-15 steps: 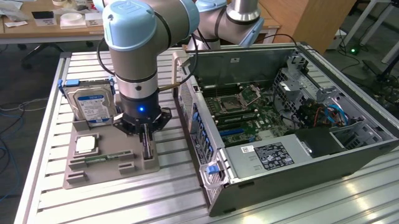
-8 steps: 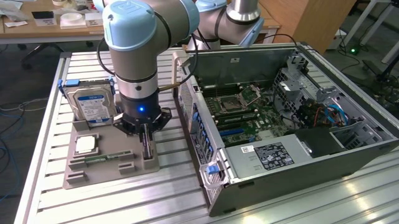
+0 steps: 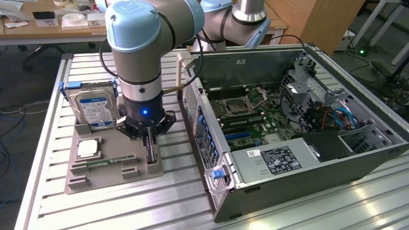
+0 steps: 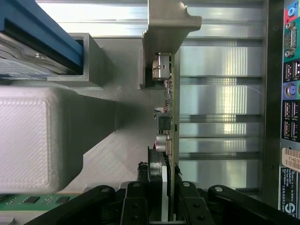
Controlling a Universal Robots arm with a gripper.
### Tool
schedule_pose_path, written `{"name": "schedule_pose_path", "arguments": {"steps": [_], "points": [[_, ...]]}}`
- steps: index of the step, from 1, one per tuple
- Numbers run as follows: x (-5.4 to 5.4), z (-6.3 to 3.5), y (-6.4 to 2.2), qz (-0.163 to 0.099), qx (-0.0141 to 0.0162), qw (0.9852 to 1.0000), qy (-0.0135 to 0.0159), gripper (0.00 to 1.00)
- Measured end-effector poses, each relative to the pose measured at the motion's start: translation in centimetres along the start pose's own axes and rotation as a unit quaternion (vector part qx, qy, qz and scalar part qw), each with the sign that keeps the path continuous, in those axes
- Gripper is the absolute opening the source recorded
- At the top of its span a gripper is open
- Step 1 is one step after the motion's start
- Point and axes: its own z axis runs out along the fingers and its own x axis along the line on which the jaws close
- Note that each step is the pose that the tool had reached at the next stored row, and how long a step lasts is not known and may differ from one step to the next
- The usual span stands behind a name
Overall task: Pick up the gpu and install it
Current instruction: 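Pick up the gpu and move the gpu toward the slot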
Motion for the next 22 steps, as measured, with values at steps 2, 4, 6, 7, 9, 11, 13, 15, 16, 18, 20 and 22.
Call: {"name": "schedule_pose_path", "arguments": {"steps": [2, 4, 6, 7, 9, 11, 13, 15, 16, 18, 20, 22], "points": [[0.0, -0.02, 0.0, 0.0, 0.0, 1.0, -0.0001, 0.28], [0.0, -0.31, 0.01, 0.0, -0.0001, 1.0, 0.0, 0.28], [0.0, -0.91, 0.03, 0.0, 0.0, 1.0, 0.0, 0.28], [0.0, -1.33, 0.05, 0.0, 0.0, 1.0, 0.0, 0.28], [0.0, -2.23, 0.07, 0.0, 0.0, 1.0, 0.0, 0.28], [0.0, -3.17, 0.11, 0.0, 0.0, 1.0, 0.0, 0.28], [0.0, -4.06, 0.13, 0.0, 0.0, 1.0, 0.0, 0.28], [0.0, -4.96, 0.16, 0.0, 0.0, 1.0, 0.0, 0.28], [0.0, -5.4, 0.18, 0.0, 0.0, 1.0, 0.0, 0.28], [0.0, -6.33, 0.21, 0.0, -0.0001, 1.0, 0.0, 0.28], [0.0, -7.23, 0.24, 0.0, -0.0001, 1.0, 0.0, 0.28], [0.0, -8.13, 0.27, 0.0, -0.0001, 1.0, 0.0, 0.28]]}}
